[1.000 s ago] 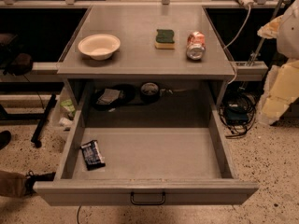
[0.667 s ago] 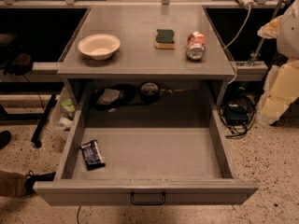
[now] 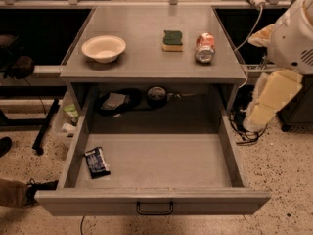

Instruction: Pick rxbar blueberry from top drawer and place on counter

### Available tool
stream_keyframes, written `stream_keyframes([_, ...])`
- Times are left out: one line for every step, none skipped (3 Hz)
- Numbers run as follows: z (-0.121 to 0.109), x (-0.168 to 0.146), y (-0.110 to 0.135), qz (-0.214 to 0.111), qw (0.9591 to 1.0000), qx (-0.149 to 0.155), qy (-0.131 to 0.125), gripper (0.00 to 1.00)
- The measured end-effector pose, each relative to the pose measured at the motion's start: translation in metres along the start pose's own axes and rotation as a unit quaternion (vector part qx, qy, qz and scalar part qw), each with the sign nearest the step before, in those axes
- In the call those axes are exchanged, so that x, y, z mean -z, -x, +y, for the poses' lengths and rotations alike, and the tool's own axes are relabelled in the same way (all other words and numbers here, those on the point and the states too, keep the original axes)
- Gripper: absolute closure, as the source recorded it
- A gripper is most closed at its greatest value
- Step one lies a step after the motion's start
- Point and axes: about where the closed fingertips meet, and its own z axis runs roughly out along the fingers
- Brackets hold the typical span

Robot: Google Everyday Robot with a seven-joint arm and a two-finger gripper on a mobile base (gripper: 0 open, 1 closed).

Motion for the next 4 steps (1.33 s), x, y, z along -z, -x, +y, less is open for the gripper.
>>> stream_keyframes([0.005, -0.036, 0.034, -0.036, 0.9992, 0.003, 0.018, 0.00])
stream_keyframes([0.011, -0.081, 0.079, -0.062, 0.9974, 0.015, 0.033, 0.00])
stream_keyframes([0.016, -0.129, 0.115, -0.075, 0.9958, 0.021, 0.047, 0.00])
stream_keyframes([0.016, -0.169, 0.136, -0.090, 0.9937, 0.028, 0.061, 0.00])
